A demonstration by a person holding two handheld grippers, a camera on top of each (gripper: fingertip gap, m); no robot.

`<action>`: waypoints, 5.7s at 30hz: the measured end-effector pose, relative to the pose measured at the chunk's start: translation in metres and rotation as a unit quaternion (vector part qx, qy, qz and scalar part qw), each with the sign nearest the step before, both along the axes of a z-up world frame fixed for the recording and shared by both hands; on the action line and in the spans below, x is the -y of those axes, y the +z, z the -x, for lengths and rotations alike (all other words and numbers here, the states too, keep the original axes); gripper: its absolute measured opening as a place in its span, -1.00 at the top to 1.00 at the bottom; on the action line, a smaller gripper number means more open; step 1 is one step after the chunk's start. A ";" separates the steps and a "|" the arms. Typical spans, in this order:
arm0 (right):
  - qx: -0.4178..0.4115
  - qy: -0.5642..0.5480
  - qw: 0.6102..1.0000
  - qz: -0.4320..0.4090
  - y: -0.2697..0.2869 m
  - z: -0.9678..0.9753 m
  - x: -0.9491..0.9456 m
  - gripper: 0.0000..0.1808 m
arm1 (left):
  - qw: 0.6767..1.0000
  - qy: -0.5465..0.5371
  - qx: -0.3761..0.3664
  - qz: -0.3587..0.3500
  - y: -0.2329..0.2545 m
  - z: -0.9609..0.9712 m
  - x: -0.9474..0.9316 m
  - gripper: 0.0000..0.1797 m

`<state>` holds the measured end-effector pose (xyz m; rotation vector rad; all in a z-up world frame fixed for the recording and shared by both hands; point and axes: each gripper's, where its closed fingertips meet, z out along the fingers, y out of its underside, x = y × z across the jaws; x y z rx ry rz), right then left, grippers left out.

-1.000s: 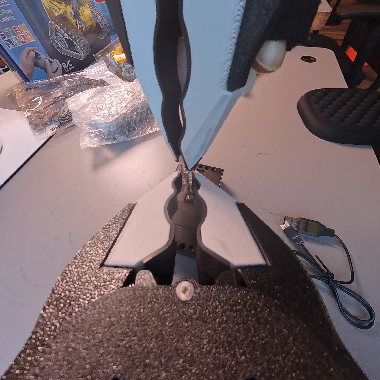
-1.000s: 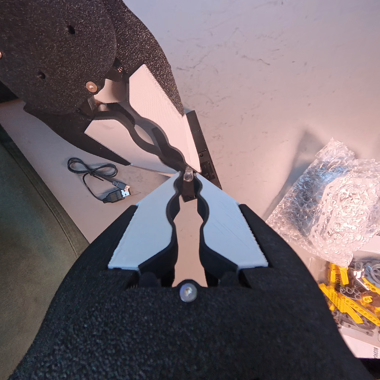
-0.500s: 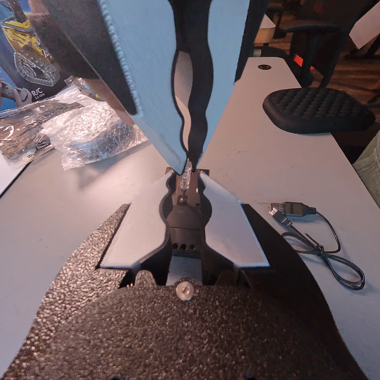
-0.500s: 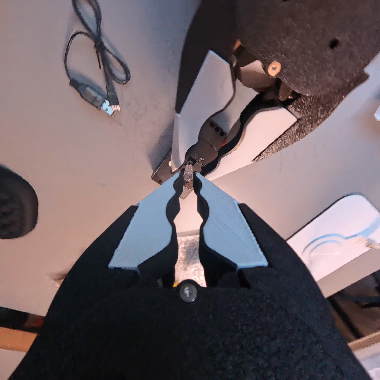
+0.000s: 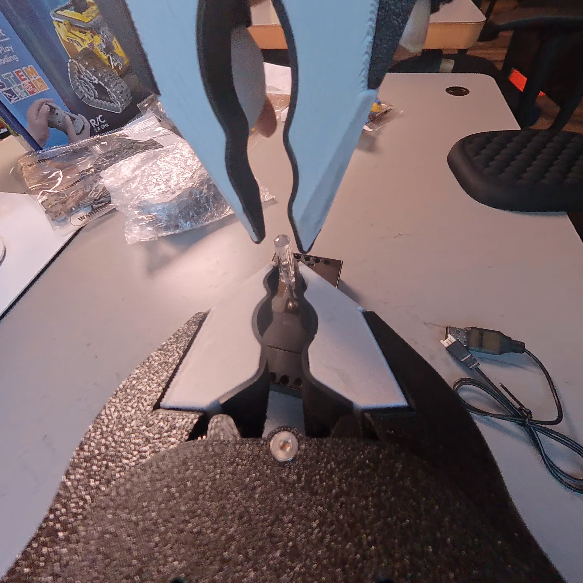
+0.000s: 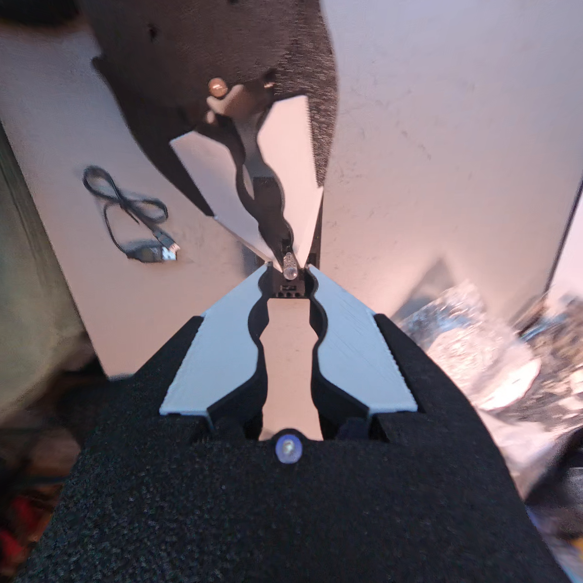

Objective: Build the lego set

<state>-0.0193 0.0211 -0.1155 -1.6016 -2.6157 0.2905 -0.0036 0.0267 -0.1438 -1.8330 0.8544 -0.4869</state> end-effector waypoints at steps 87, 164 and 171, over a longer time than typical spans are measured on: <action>0.023 0.351 0.930 -0.105 -0.011 -0.010 -0.009 0.92 | 0.985 -0.037 -0.130 0.103 -0.045 0.033 0.031 0.32; 0.001 0.410 0.902 -0.138 -0.012 -0.003 -0.003 0.92 | 0.997 -0.052 0.030 0.044 -0.001 0.003 0.010 0.84; -0.011 0.494 0.850 -0.181 -0.012 -0.004 -0.003 0.92 | 0.999 -0.040 0.013 0.035 -0.002 0.005 0.007 0.92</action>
